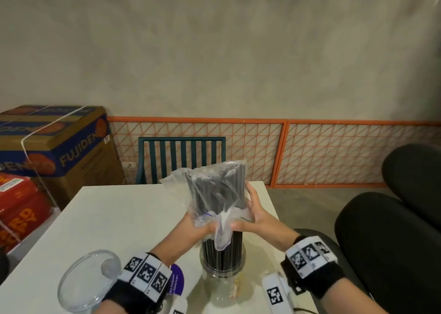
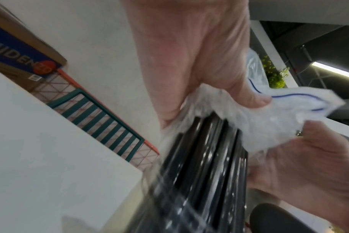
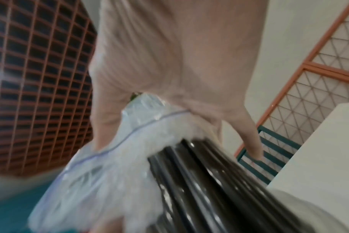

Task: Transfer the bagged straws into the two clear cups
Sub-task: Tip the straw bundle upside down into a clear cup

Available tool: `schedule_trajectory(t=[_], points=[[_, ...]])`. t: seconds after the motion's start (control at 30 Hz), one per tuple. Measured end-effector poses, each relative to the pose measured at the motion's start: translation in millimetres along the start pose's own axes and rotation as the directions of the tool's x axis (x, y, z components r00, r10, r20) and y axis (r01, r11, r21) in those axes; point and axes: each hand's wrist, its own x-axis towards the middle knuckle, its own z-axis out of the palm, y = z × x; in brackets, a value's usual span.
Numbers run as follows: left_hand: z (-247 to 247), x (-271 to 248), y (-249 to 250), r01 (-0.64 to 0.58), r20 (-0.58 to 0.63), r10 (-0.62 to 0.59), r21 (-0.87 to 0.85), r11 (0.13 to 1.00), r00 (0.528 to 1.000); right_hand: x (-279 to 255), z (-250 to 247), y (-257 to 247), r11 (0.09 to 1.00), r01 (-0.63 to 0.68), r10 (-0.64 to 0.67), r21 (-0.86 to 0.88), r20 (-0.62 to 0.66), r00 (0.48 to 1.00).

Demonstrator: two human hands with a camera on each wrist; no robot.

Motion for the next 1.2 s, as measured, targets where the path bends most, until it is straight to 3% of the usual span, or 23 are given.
schedule_trajectory(t=[0.1, 0.2, 0.27, 0.37, 0.4, 0.53, 0.73, 0.9, 1.03, 1.1, 1.17, 1.2], points=[[6.0, -1.2, 18.5, 0.005, 0.060, -0.011, 0.086, 0.996, 0.998, -1.2, -5.1, -14.1, 0.989, -0.092, 0.083, 0.117, 0.079, 0.993], [13.3, -1.7, 35.0, -0.066, 0.071, 0.057, 0.123, 0.990, 0.996, 1.7, 1.4, -20.7, 0.994, -0.055, 0.059, 0.095, -0.032, 0.998], [12.4, -7.1, 43.7, -0.029, 0.175, 0.002, 0.156, 0.987, 0.985, 1.8, 5.1, -19.5, 0.999, -0.012, 0.017, 0.042, -0.131, 0.991], [4.1, -15.3, 47.8, 0.092, 0.382, -0.190, 0.261, 0.961, 0.905, -3.9, 13.6, -10.5, 0.997, -0.028, 0.017, -0.071, -0.157, 0.987], [1.5, -18.7, 49.6, 0.129, 0.389, -0.223, 0.253, 0.959, 0.894, -6.7, 14.9, -7.0, 0.996, -0.026, 0.011, -0.087, -0.167, 0.986], [-1.6, -17.0, 52.2, 0.189, 0.290, -0.218, 0.127, 0.974, 0.932, -9.1, 19.0, -9.1, 0.995, 0.036, -0.052, -0.089, -0.179, 0.983], [1.9, -9.1, 59.3, 0.096, 0.190, -0.138, 0.214, 0.972, 0.972, -6.7, 15.2, -17.9, 0.992, 0.086, -0.109, -0.094, -0.274, 0.956], [0.7, -12.7, 69.3, 0.070, 0.222, -0.120, 0.222, 0.973, 0.968, -11.1, 16.3, -22.2, 0.991, 0.030, -0.062, -0.128, -0.257, 0.964], [-3.4, -17.6, 90.3, 0.054, 0.339, -0.034, -0.050, 0.997, 0.940, -21.9, 7.5, -54.3, 0.981, 0.126, -0.168, -0.146, -0.320, 0.933], [3.4, -19.2, 103.4, 0.001, 0.234, -0.007, 0.026, 1.000, 0.972, -27.3, 10.2, -73.8, 0.961, 0.180, -0.234, -0.210, -0.271, 0.934], [7.8, -17.9, 110.4, -0.068, 0.003, 0.068, 0.161, 0.985, 0.998, -34.2, 12.7, -82.4, 0.943, 0.149, -0.215, -0.298, -0.203, 0.955], [7.1, -18.6, 112.5, -0.075, -0.127, 0.096, 0.159, 0.984, 0.987, -41.1, 12.3, -81.5, 0.928, 0.113, -0.183, -0.355, -0.170, 0.968]])
